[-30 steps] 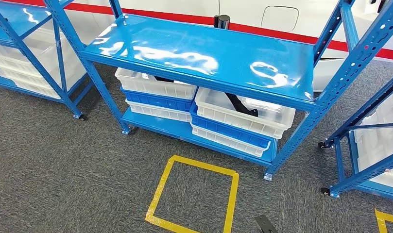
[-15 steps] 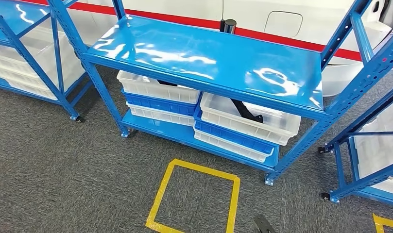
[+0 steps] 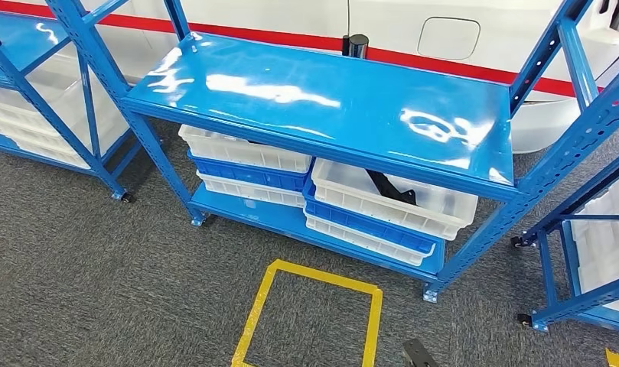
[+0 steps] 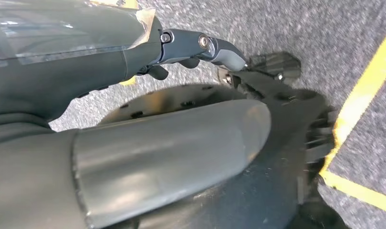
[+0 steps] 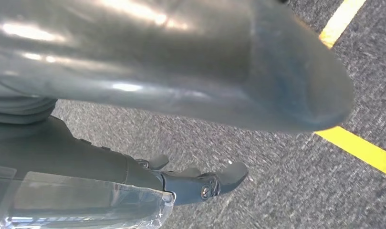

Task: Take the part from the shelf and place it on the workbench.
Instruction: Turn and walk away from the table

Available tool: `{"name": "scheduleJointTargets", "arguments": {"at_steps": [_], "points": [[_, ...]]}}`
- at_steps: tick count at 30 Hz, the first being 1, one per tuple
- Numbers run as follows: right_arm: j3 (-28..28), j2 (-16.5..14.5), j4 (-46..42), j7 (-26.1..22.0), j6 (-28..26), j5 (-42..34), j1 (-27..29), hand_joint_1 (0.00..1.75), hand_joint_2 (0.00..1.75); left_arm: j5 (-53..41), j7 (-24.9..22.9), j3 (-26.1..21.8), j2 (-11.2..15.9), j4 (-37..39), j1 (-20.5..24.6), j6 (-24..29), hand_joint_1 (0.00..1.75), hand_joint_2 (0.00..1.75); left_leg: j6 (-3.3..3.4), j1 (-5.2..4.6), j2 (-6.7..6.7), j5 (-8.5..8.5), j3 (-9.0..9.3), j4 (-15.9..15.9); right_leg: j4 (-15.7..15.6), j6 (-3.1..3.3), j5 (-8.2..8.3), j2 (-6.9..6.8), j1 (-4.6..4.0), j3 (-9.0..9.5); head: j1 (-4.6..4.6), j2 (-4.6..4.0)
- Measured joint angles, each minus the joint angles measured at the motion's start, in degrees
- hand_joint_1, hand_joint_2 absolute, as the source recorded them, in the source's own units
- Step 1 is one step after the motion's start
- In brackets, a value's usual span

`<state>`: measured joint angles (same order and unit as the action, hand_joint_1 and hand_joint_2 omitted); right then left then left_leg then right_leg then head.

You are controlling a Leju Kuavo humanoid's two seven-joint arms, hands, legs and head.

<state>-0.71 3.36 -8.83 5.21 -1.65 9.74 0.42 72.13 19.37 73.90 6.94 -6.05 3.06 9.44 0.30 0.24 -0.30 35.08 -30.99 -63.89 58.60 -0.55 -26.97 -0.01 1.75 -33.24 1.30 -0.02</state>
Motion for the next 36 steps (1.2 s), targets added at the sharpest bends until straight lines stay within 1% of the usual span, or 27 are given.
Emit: {"name": "scheduleJointTargets", "arguments": {"at_steps": [1,2,3,4,5,6,7,8,9,10,12,13,16,20,23,25,26,27,28,29,30,31,32,33,34,35,36], "points": [[0.01,0.01,0.0,0.01,-0.01,0.01,-0.02,0.0,0.0,0.0,-0.01,0.01,-0.02,-0.01,-0.02,0.07,0.0,0.0,-0.26,0.11,0.04,1.71,-2.5,-4.17,0.0,0.31,-0.23,-0.04,-0.04,0.23,-0.04,0.0],[0.01,0.01,0.0,0.02,-0.01,0.01,-0.03,0.0,0.0,0.01,-0.02,0.02,-0.04,-0.01,-0.07,0.26,0.0,0.0,-0.44,0.23,0.05,2.81,-4.97,-7.77,0.01,0.46,-0.41,-0.05,-0.08,0.41,-0.03,0.0],[0.01,-0.01,0.0,0.03,-0.01,0.01,-0.03,0.0,0.0,0.01,-0.07,0.03,-0.05,-0.01,-0.11,0.56,0.0,0.0,-0.53,0.31,0.06,2.87,-6.79,-9.84,0.01,0.56,-0.59,-0.02,-0.12,0.58,-0.04,0.0],[0.01,-0.01,0.0,0.04,-0.01,0.01,-0.01,0.0,0.0,0.03,-0.13,0.05,-0.07,-0.01,-0.13,0.92,0.0,0.0,-0.52,0.36,0.08,1.72,-7.62,-9.88,0.01,0.54,-0.79,0.05,-0.12,0.81,-0.05,0.0],[0.01,-0.02,0.0,0.05,-0.01,0.02,0.01,0.0,0.0,0.04,-0.19,0.08,-0.08,0.0,-0.13,1.25,0.0,0.0,-0.4,0.39,0.09,-0.54,-7.29,-7.71,0.01,0.43,-1.02,0.15,-0.1,1.12,-0.04,0.0],[0.01,-0.04,0.0,0.05,-0.01,0.02,0.02,0.0,0.0,0.08,-0.23,0.11,-0.08,0.01,-0.11,1.46,0.0,0.0,-0.16,0.39,0.11,-3.28,-6.07,-4.03,0.0,0.27,-1.25,0.26,-0.07,1.44,-0.04,0.0],[0.01,-0.1,0.0,0.05,-0.01,0.03,-0.01,0.0,0.0,0.13,-0.24,0.15,-0.06,0.01,-0.07,1.59,0.0,0.0,0.09,0.32,0.11,-5.46,-4.63,-0.24,0.02,0.01,-1.51,0.36,-0.18,1.73,-0.03,0.0],[0.01,-0.15,0.0,0.05,-0.01,0.03,-0.04,0.0,0.0,0.16,-0.24,0.2,-0.04,0.02,-0.02,1.63,0.0,0.0,0.33,0.22,0.1,-6.94,-3.46,2.75,0.01,-0.28,-1.76,0.44,-0.35,1.93,-0.02,0.0],[0.01,-0.13,0.0,0.05,-0.01,0.03,-0.06,0.0,0.0,0.2,-0.24,0.25,-0.09,0.01,0.0,1.67,0.0,0.0,0.35,0.16,0.08,-7.62,-2.79,4.47,0.07,-0.4,-2.08,0.46,-0.66,1.96,-0.01,0.0],[0.01,-0.11,0.0,0.05,0.01,0.03,-0.07,0.0,0.0,0.21,-0.25,0.3,-0.15,0.01,0.02,1.75,0.0,0.0,0.26,0.04,0.05,-7.6,-2.57,4.99,0.09,-0.49,-2.33,0.45,-0.95,1.96,0.02,0.0],[0.01,-0.01,0.0,0.07,0.07,0.03,-0.04,0.0,0.0,0.21,-0.27,0.39,-0.29,-0.01,-0.01,2.13,0.0,0.0,0.23,-0.23,-0.03,-7.64,-2.45,5.14,-0.01,-0.47,-2.6,0.39,-1.13,1.98,0.03,0.0],[0.0,-0.04,0.0,0.07,0.1,0.03,-0.03,0.0,0.0,0.2,-0.28,0.42,-0.3,0.0,-0.01,2.37,0.0,0.0,0.43,-0.45,-0.07,-7.53,-2.39,5.13,-0.15,-0.56,-2.56,0.37,-1.03,2.1,0.04,0.0],[-0.01,-0.07,0.0,0.08,0.19,0.02,-0.05,0.0,0.0,0.06,-0.3,0.45,-0.28,0.01,0.01,2.69,0.0,0.0,1.01,-0.84,-0.14,-7.36,-2.32,5.04,-0.63,-1.15,-2.38,0.34,-0.69,2.61,0.03,0.0],[-0.01,-0.09,0.0,0.08,0.34,0.01,-0.04,0.0,0.0,-0.03,-0.34,0.48,-0.33,-0.01,0.01,2.91,0.0,0.0,1.52,-1.1,-0.13,-7.2,-2.32,4.99,-1.18,-1.81,-2.22,0.34,-0.41,3.14,0.03,0.0],[-0.01,-0.09,0.0,0.07,0.39,0.01,-0.04,0.0,0.0,-0.03,-0.35,0.48,-0.32,-0.01,0.02,3.15,0.0,0.0,2.15,-1.41,-0.13,-7.0,-2.29,4.93,-1.43,-2.42,-2.24,0.36,-0.11,3.21,0.02,0.0],[-0.01,-0.09,0.0,0.07,0.45,0.01,-0.04,0.0,0.0,-0.04,-0.35,0.49,-0.33,-0.01,0.04,3.26,0.0,0.0,2.63,-1.58,-0.05,-6.93,-2.18,5.01,-1.71,-2.95,-2.24,0.45,0.06,3.12,0.02,0.0],[-0.01,-0.09,0.0,0.07,0.48,0.01,-0.05,0.0,0.0,-0.04,-0.35,0.5,-0.35,-0.01,0.06,3.32,0.0,0.0,2.96,-1.45,0.1,-7.03,-1.88,5.28,-1.61,-3.17,-2.33,0.5,0.13,3.09,0.03,0.0],[-0.01,-0.09,0.0,0.07,0.52,0.02,-0.07,0.0,0.0,-0.05,-0.35,0.5,-0.37,-0.01,0.08,3.37,0.0,0.0,3.28,-1.3,0.31,-7.16,-1.54,5.62,-0.98,-3.26,-2.71,0.51,0.11,2.87,0.06,0.0],[-0.01,-0.08,0.0,0.06,0.55,0.02,-0.1,0.0,0.0,-0.07,-0.35,0.5,-0.38,-0.01,0.11,3.42,0.0,0.0,3.58,-1.13,0.59,-7.31,-1.2,5.95,0.62,-3.18,-3.54,0.49,0.07,2.2,0.1,0.0],[-0.01,-0.06,0.0,0.06,0.56,0.02,-0.13,0.0,0.0,-0.1,-0.36,0.51,-0.42,-0.01,0.14,3.43,0.0,0.0,3.81,-1.0,0.92,-7.4,-0.91,6.17,3.59,-2.88,-4.89,0.44,0.02,0.77,0.16,0.0],[-0.01,-0.03,0.0,0.05,0.57,0.02,-0.14,0.0,0.0,-0.14,-0.36,0.51,-0.48,-0.01,0.17,3.43,0.0,0.0,3.94,-1.04,1.24,-7.38,-0.84,6.23,7.56,-2.54,-6.51,0.41,-0.1,-1.35,0.2,0.0],[-0.01,-0.01,0.0,0.05,0.58,0.02,-0.11,0.0,0.0,-0.18,-0.38,0.53,-0.56,-0.01,0.2,3.44,0.0,0.0,4.02,-1.1,1.58,-7.32,-0.82,6.22,11.62,-2.32,-7.9,0.41,-0.19,-3.59,0.22,0.0],[-0.01,0.01,0.01,0.05,0.58,0.03,-0.03,0.0,0.0,-0.2,-0.43,0.56,-0.65,-0.01,0.21,3.45,0.0,0.0,4.05,-1.15,1.9,-7.24,-0.76,6.21,14.59,-2.33,-8.66,0.41,-0.28,-5.34,0.22,0.0],[-0.01,0.02,0.01,0.05,0.58,0.03,0.06,0.0,0.0,-0.22,-0.48,0.61,-0.71,-0.01,0.23,3.46,0.0,0.0,4.02,-1.18,2.23,-7.13,-0.66,6.2,15.4,-2.59,-8.44,0.37,-0.35,-6.04,0.22,0.0],[-0.01,0.03,0.02,0.05,0.58,0.03,0.12,0.0,0.0,-0.24,-0.54,0.69,-0.77,-0.01,0.24,3.47,0.0,0.0,3.92,-1.18,2.56,-6.99,-0.47,6.19,13.65,-3.02,-7.24,0.18,-0.38,-5.44,0.22,0.0],[-0.01,0.07,0.02,0.04,0.58,0.03,0.12,0.0,0.0,-0.25,-0.58,0.78,-0.83,-0.01,0.26,3.48,0.0,0.0,3.74,-1.15,2.92,-6.81,-0.18,6.19,9.85,-3.47,-5.42,-0.41,-0.41,-3.75,0.24,0.0],[-0.01,0.11,0.02,0.02,0.58,0.03,0.07,0.0,0.0,-0.27,-0.61,0.85,-0.87,-0.01,0.28,3.49,0.0,0.0,3.46,-1.23,3.31,-6.57,0.13,6.16,5.71,-3.62,-3.58,-1.54,-0.48,-1.84,0.23,0.0]]}}
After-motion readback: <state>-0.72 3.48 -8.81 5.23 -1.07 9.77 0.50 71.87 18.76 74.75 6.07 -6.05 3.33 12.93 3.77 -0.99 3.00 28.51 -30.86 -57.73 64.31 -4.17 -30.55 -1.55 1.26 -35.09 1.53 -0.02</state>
